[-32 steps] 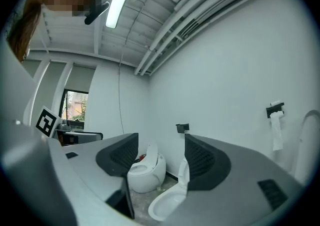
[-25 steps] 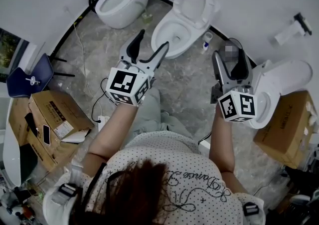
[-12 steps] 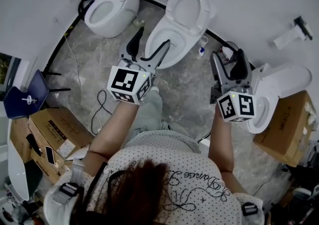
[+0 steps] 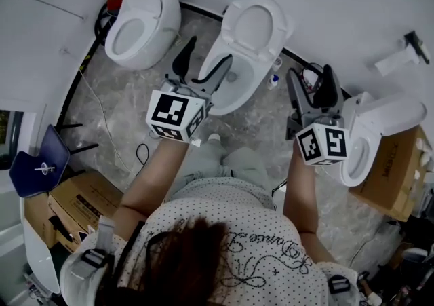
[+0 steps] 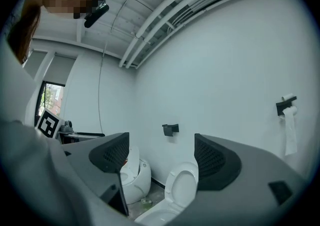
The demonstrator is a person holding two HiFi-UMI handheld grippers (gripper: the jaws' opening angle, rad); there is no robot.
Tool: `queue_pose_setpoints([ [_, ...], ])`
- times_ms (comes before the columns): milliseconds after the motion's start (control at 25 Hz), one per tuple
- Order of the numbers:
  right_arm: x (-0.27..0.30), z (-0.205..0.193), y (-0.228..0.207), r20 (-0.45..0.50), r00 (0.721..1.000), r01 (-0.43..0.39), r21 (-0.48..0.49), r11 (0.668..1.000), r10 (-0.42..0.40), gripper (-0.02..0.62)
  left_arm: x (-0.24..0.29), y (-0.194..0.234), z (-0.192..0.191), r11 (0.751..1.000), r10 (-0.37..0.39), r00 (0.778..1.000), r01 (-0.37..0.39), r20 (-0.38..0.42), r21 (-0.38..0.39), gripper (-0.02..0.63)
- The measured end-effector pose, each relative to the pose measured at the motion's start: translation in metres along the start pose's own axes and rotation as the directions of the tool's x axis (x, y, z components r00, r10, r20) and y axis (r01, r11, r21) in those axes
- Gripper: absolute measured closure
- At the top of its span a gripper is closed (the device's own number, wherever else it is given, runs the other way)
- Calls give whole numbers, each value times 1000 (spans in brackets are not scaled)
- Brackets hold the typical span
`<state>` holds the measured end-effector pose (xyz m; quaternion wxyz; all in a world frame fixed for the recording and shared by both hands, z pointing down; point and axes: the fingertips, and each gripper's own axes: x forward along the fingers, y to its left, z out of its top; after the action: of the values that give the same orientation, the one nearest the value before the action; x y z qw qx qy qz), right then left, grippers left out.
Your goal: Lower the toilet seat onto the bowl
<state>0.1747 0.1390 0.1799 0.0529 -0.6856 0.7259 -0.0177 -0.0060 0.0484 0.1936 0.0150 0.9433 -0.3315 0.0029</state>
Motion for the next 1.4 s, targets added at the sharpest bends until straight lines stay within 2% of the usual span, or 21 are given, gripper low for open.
queue_pose_setpoints([
  [200, 33, -7, -21, -36, 999, 11, 18, 1000, -10, 181, 36, 20, -6, 1000, -1, 1000, 1, -23, -15, 272],
  [360, 69, -9, -40, -34, 999, -14, 13, 1000, 15, 183, 64, 35, -9, 1000, 19, 999, -19, -29, -13, 272],
  [720, 178, -2, -106, -29, 986, -165, -5, 986, 165, 190, 155, 74, -9, 986, 163, 987, -163, -14, -26, 272],
  [960, 234, -12, -150, -59, 967, -246, 31, 969, 247, 213, 205, 89, -12, 970, 242, 970, -242, -16, -32, 272],
  [1160, 267, -36, -159, -92, 945, -308, 70, 949, 314, 242, 220, 101, -23, 952, 303, 952, -304, -41, -36, 273],
  [1400, 302, -63, -158, -130, 934, -320, 110, 941, 333, 265, 237, 126, -43, 943, 323, 944, -327, -68, -63, 272],
])
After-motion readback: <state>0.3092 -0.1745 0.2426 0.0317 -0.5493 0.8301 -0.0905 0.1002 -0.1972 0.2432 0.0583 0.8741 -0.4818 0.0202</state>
